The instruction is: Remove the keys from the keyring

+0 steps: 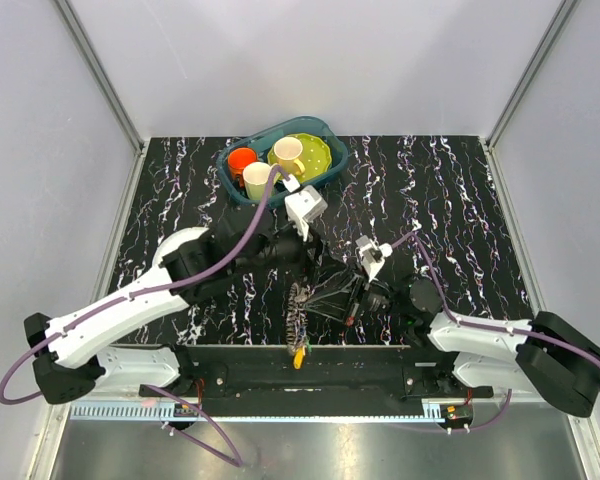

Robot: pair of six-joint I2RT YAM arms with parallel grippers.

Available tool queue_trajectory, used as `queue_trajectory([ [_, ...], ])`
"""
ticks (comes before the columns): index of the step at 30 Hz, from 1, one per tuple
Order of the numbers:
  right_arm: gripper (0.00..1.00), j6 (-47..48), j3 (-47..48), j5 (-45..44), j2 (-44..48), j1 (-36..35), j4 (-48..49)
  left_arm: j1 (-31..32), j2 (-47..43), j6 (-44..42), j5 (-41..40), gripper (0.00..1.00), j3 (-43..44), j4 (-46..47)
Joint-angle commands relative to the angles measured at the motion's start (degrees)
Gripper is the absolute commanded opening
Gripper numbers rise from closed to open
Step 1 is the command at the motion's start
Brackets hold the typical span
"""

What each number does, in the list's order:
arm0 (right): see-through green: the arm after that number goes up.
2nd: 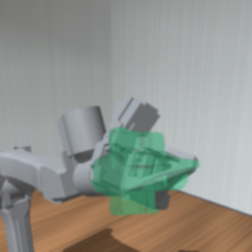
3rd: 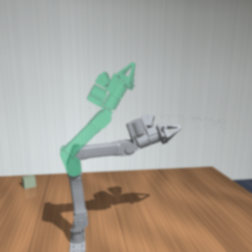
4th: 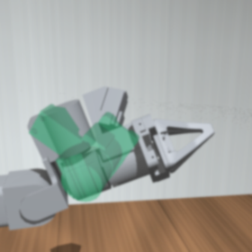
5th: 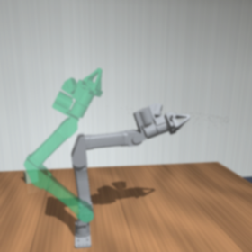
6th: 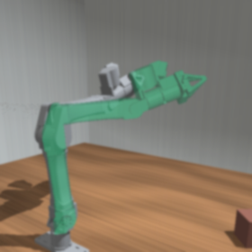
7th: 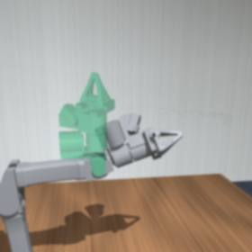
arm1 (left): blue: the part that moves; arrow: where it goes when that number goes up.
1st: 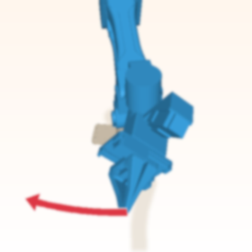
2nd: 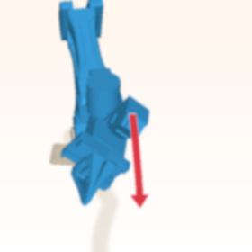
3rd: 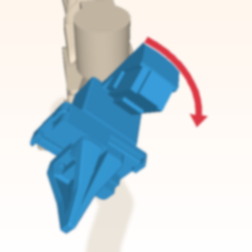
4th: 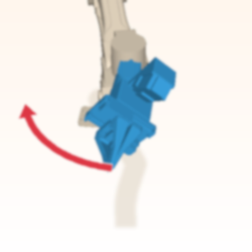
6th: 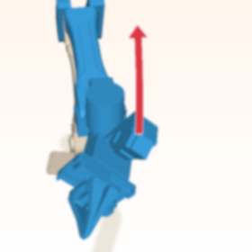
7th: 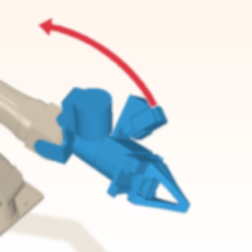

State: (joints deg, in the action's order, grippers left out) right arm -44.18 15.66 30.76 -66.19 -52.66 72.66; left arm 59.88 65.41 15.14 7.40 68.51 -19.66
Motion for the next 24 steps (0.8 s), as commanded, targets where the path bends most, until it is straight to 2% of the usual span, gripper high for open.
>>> queue_trajectory([
  [1,0.00,-6.1,1.9,0.7,4.1,-0.4,15.7,0.2,0.9,-3.7,-4.0,0.73,10.7,-8.7],
  [2,0.00,-6.8,2.7,0.8,4.6,-0.4,15.6,0.2,1.7,-5.7,-6.3,0.73,15.5,-10.8],
  [5,0.00,-9.7,4.5,0.3,7.2,-0.4,15.5,0.2,1.5,-10.3,-10.3,0.73,22.9,-18.8],
  [8,0.00,-11.6,6.0,-0.9,9.2,-0.4,15.5,0.1,-2.8,-13.7,-12.1,0.72,23.5,-22.3],
  [12,0.00,-15.8,7.1,-1.1,10.3,-0.4,15.5,0.1,-11.4,-17.5,-7.7,0.71,17.2,-22.5],
  [13,0.00,-16.1,7.3,-0.6,10.7,-0.4,15.5,0.1,-13.4,-18.4,-3.2,0.71,15.7,-22.3],
  [17,0.00,-16.5,6.7,-0.4,12.6,-0.4,15.5,0.1,-20.9,-22.0,2.2,0.70,8.4,-21.6],
  [20,0.00,-16.9,6.7,0.0,13.5,-0.4,15.1,0.2,-22.2,-22.7,5.1,0.70,4.4,-20.2],
  [24,0.00,-17.6,7.7,2.0,12.7,-0.4,15.2,0.1,-21.0,-23.9,8.0,0.63,3.2,-19.4],
])
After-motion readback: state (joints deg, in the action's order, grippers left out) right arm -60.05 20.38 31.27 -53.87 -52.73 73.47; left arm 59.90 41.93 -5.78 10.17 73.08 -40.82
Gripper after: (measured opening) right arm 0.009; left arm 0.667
